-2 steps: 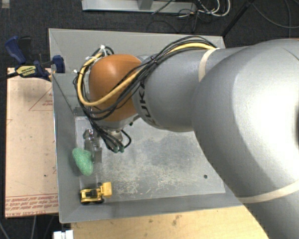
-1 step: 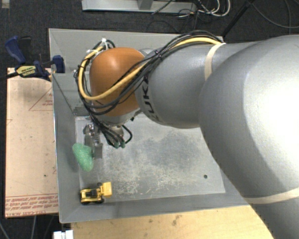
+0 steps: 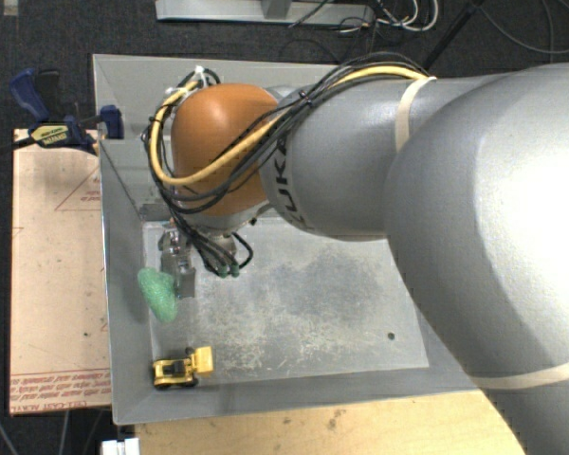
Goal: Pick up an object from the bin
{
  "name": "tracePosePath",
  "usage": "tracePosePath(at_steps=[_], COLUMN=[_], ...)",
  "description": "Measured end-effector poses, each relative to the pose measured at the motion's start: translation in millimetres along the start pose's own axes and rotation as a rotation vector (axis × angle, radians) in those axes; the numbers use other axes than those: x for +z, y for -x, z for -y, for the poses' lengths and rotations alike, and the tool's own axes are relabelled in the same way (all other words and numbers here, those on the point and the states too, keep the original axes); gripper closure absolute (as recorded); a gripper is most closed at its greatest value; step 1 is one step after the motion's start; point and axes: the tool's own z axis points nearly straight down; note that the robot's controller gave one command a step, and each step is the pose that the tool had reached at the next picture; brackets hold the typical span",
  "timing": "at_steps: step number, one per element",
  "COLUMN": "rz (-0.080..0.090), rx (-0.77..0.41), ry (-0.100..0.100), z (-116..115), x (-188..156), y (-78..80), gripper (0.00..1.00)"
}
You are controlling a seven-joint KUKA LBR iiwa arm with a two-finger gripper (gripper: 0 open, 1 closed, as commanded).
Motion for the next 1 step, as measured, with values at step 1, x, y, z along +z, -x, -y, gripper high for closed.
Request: tracePosePath(at_steps=[1], rz=[0.000], rx=[0.000], ry=[0.000], z=[-0.1], x=[-3.0], y=[0.2], gripper=[1.00])
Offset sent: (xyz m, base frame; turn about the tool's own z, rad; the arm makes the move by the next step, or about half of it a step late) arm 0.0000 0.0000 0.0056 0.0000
